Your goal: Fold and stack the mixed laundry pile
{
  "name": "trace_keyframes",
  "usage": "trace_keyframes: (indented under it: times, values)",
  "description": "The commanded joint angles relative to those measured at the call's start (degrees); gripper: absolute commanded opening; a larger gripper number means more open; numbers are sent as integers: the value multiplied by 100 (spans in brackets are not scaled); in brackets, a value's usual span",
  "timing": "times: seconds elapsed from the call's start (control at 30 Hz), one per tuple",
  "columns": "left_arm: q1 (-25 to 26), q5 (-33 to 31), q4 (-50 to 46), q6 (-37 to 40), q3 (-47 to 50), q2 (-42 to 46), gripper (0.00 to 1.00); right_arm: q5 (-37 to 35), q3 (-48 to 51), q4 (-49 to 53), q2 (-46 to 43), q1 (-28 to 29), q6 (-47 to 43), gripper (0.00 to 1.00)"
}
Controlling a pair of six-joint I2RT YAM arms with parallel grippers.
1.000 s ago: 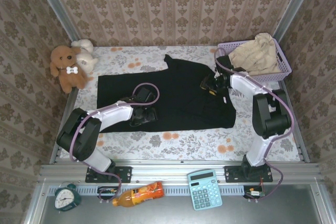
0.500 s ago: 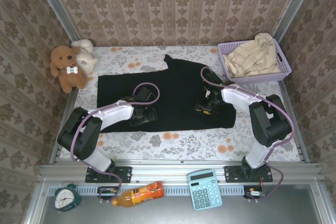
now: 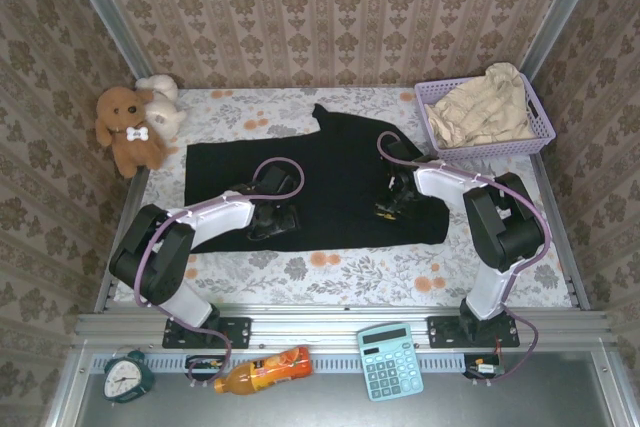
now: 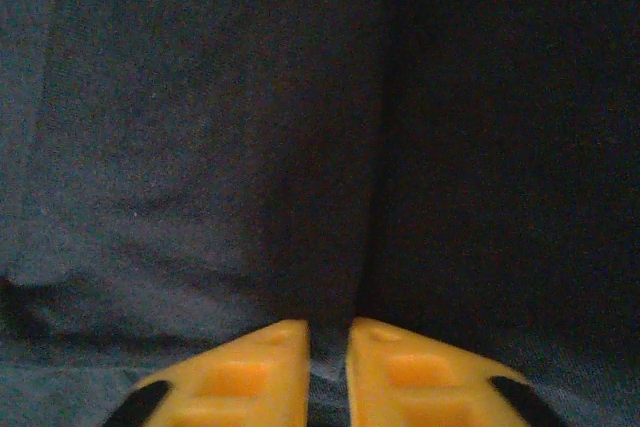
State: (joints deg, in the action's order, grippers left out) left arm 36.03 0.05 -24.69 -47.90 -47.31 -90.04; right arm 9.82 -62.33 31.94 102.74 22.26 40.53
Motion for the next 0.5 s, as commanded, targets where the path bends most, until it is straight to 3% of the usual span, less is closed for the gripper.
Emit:
trace_keyframes:
  times: [0.0, 0.07, 0.23, 0.47]
  values:
    - [33, 29, -353, 86, 224, -71, 65, -130, -239, 95, 34, 33, 34, 13]
    - [36, 24, -361, 97, 231, -49, 65, -96, -325, 130, 25, 33, 9, 5]
    - [17, -3, -370, 123, 310, 26, 65, -96, -490, 246, -8, 37, -7, 0]
    - [-11, 12, -377, 131, 438, 122, 65, -164, -1178, 176, 335, -36, -54, 0]
